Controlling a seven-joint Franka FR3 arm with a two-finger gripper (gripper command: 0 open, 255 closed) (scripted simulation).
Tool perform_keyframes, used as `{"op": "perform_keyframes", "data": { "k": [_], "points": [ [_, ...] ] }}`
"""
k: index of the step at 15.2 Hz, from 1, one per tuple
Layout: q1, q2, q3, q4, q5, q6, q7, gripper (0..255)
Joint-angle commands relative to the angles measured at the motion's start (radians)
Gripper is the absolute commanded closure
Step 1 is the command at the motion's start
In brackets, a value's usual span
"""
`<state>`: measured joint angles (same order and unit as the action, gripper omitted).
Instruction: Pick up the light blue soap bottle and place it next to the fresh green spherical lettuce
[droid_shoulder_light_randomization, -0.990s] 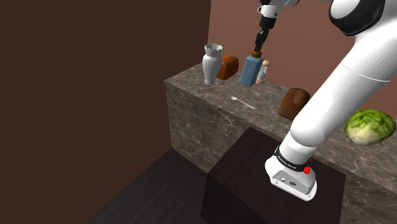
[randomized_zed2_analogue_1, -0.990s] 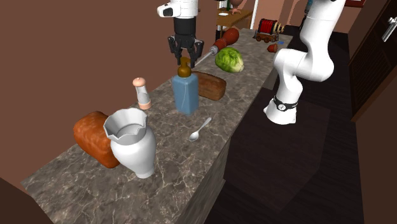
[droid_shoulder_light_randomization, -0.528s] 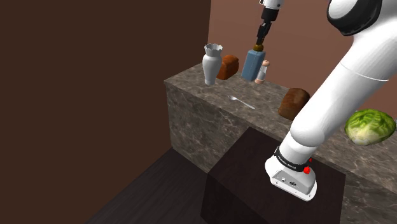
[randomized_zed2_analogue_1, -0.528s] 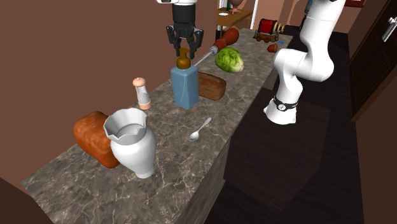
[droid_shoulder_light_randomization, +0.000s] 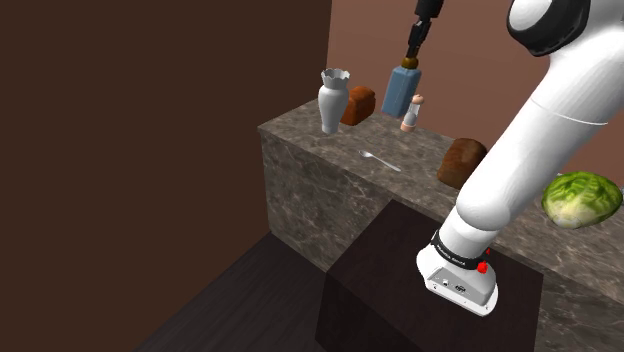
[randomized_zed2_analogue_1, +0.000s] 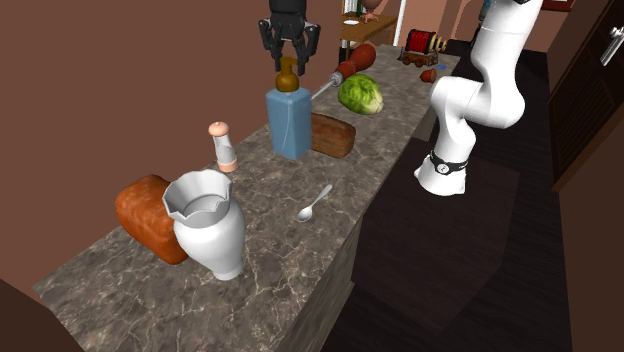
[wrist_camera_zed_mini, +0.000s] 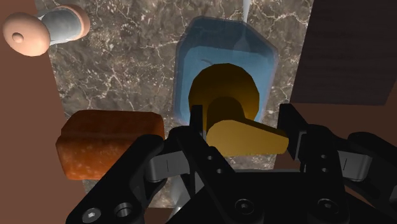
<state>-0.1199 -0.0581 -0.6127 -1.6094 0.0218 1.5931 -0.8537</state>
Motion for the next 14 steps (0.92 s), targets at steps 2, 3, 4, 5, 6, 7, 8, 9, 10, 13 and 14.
{"op": "perform_keyframes", "data": {
  "k": [2,3,4,5,6,7,8,9,10,13,14],
  "points": [
    [-0.001,0.013,-0.002,0.056,0.007,-0.046,-0.002,255],
    [-0.002,0.019,-0.004,0.076,0.011,-0.061,-0.004,255],
    [-0.003,0.026,-0.005,0.097,0.015,-0.076,-0.006,255],
    [-0.004,0.033,-0.007,0.118,0.019,-0.091,-0.008,255],
    [-0.006,0.040,-0.009,0.139,0.023,-0.107,-0.011,255],
    [-0.008,0.048,-0.011,0.161,0.028,-0.123,-0.013,255],
    [-0.010,0.056,-0.013,0.184,0.033,-0.139,-0.016,255],
    [-0.012,0.065,-0.016,0.207,0.039,-0.155,-0.019,255],
    [-0.015,0.074,-0.018,0.231,0.045,-0.171,-0.022,255],
    [-0.025,0.106,-0.027,0.307,0.065,-0.223,-0.032,255],
    [-0.030,0.118,-0.030,0.334,0.073,-0.241,-0.036,255]
  ]
}}
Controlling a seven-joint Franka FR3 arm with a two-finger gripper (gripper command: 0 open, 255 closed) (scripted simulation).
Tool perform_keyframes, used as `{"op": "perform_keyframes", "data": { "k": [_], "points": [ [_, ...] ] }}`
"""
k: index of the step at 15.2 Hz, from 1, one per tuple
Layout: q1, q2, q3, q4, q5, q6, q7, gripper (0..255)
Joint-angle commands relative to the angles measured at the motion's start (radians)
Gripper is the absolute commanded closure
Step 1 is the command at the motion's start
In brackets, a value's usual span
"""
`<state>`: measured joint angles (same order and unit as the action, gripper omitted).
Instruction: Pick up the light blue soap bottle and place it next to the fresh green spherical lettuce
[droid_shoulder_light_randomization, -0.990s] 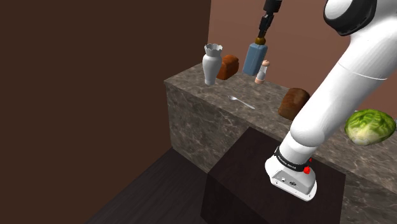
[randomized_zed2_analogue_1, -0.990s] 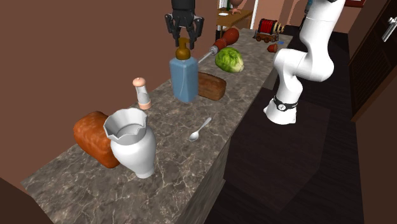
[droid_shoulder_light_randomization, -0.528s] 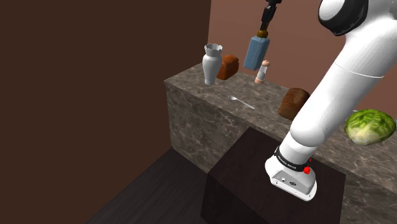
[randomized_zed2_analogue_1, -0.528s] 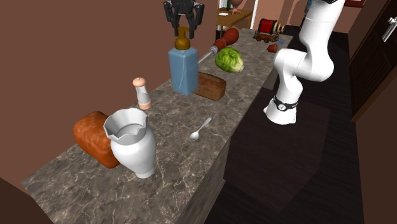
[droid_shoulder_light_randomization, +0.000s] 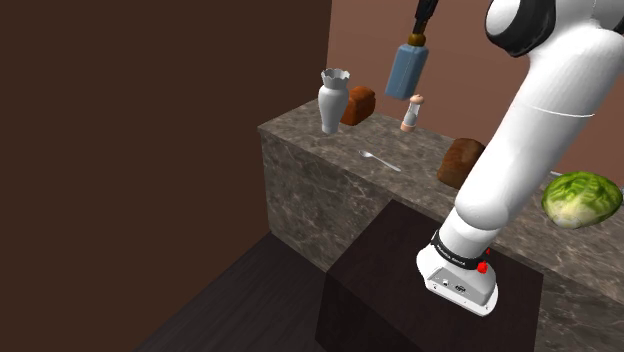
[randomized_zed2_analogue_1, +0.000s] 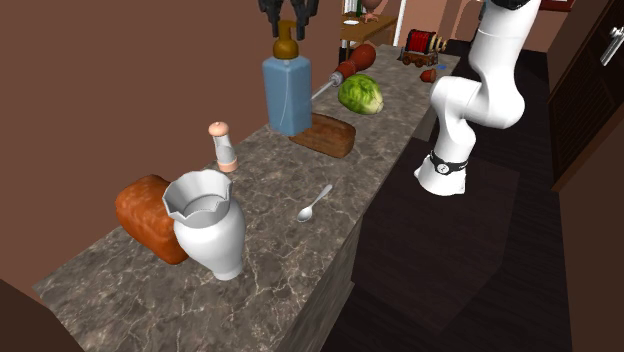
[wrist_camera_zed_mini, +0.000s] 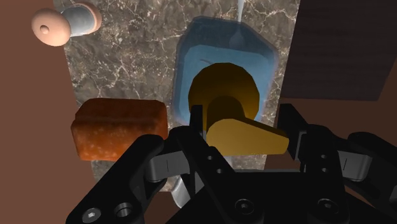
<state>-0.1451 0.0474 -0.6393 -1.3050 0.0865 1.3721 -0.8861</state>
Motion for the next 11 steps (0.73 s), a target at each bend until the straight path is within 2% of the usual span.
{"op": "perform_keyframes", "data": {
  "k": [1,8,11],
  "points": [
    [-0.010,0.025,-0.007,0.058,0.017,-0.039,-0.008,255],
    [-0.074,0.138,-0.031,0.295,0.102,-0.187,-0.042,255],
    [-0.019,-0.019,-0.023,0.120,-0.007,-0.137,-0.035,255]
  ]
}}
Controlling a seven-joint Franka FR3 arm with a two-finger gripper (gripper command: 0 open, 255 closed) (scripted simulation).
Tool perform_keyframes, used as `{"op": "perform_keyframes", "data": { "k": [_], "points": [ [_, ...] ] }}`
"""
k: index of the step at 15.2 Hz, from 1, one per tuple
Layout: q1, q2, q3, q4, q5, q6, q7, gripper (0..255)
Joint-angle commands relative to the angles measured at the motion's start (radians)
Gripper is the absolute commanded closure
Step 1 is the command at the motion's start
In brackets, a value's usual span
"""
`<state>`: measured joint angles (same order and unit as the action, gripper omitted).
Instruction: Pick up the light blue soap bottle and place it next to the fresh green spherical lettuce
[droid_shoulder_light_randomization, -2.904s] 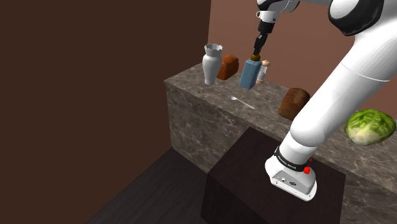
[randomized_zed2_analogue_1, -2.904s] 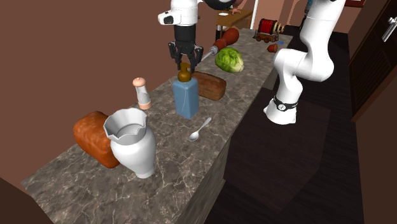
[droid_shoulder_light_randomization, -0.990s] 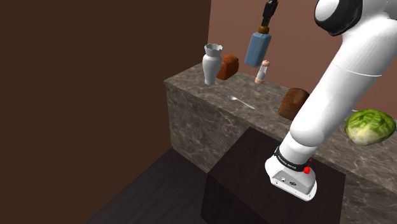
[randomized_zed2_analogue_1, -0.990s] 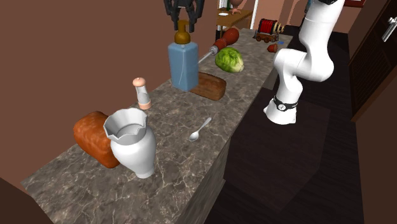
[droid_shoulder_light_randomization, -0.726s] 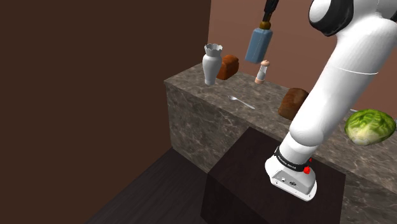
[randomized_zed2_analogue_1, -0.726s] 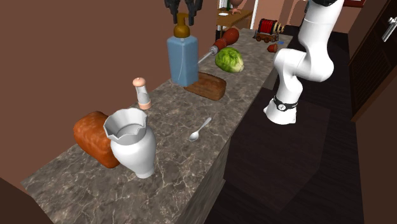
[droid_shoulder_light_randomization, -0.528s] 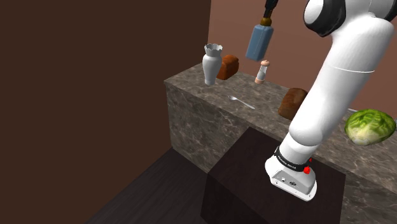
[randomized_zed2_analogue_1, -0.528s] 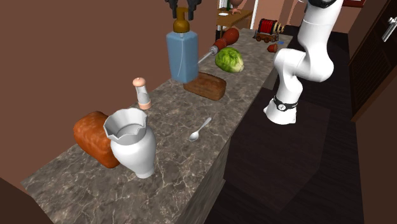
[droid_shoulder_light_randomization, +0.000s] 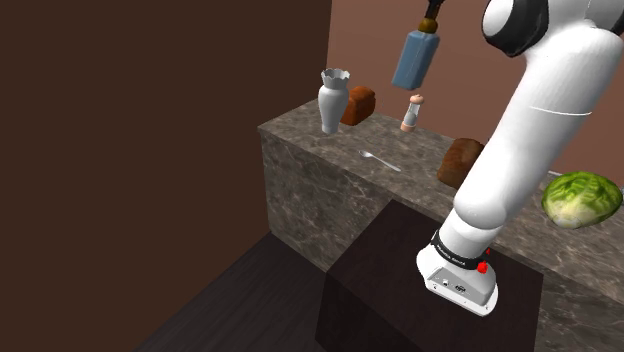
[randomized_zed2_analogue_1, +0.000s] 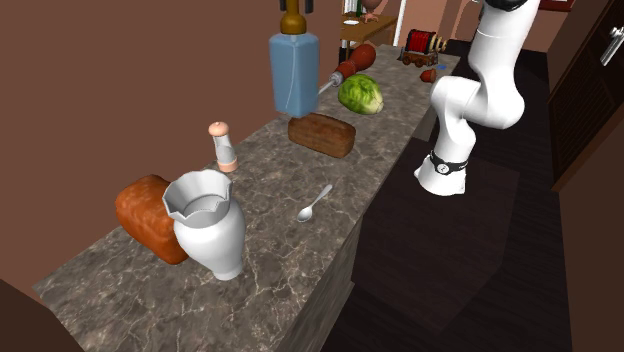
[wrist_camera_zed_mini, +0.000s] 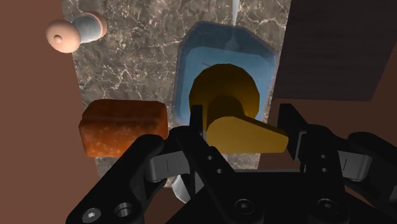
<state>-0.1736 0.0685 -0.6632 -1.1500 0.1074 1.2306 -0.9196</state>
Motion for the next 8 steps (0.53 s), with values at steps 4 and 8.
{"op": "perform_keyframes", "data": {
  "k": [4,8],
  "points": [
    [0.028,-0.217,0.027,-0.200,-0.140,0.029,0.010,255],
    [0.010,-0.366,0.057,-0.319,-0.225,0.025,0.008,255]
  ]
}}
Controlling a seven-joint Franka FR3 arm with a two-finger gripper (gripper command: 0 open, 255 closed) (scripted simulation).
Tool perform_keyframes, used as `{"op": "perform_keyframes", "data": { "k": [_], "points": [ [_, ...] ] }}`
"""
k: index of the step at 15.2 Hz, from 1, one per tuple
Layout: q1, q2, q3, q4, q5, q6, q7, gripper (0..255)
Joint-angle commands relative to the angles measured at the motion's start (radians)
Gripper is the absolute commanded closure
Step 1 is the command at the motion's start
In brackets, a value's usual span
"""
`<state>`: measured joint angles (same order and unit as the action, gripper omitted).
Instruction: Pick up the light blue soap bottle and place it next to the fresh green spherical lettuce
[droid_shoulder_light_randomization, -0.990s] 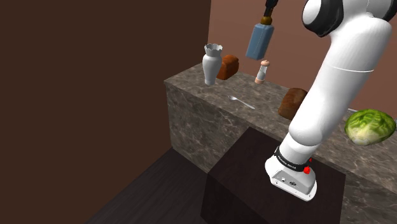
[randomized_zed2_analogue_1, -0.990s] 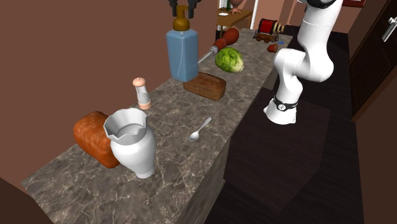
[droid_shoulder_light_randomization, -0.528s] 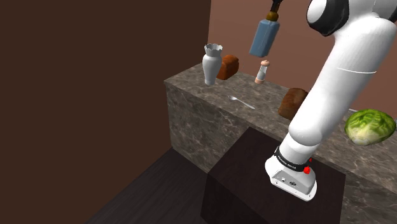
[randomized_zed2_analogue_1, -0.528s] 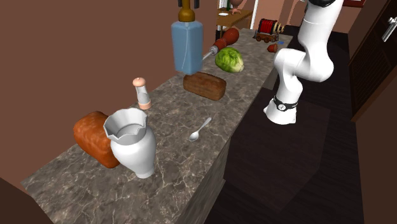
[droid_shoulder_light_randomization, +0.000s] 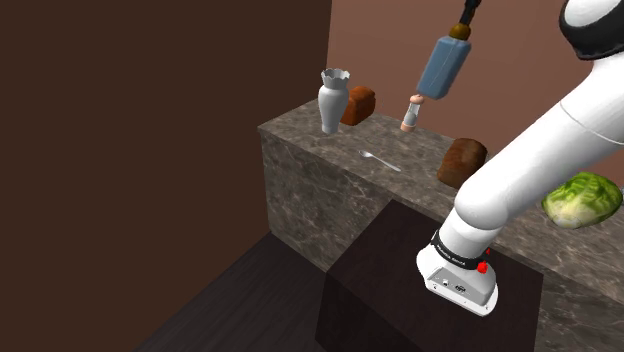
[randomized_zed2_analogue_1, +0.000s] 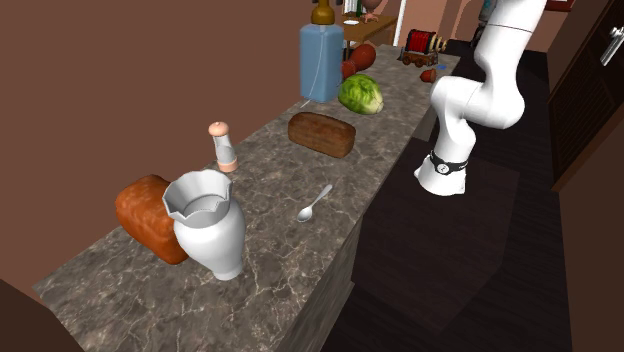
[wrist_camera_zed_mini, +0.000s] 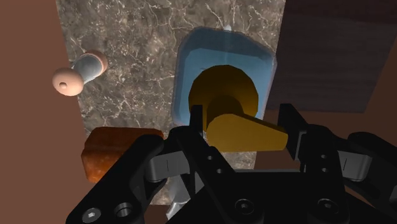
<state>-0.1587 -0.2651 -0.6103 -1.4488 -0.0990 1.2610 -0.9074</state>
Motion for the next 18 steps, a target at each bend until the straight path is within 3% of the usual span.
{"op": "perform_keyframes", "data": {
  "k": [1,9,18],
  "points": [
    [-0.013,-0.066,0.011,-0.045,-0.037,-0.010,-0.007,255],
    [-0.084,-0.295,0.037,-0.181,-0.156,-0.072,-0.063,255],
    [-0.165,-0.481,0.022,-0.230,-0.276,-0.178,-0.187,255]
  ]
}}
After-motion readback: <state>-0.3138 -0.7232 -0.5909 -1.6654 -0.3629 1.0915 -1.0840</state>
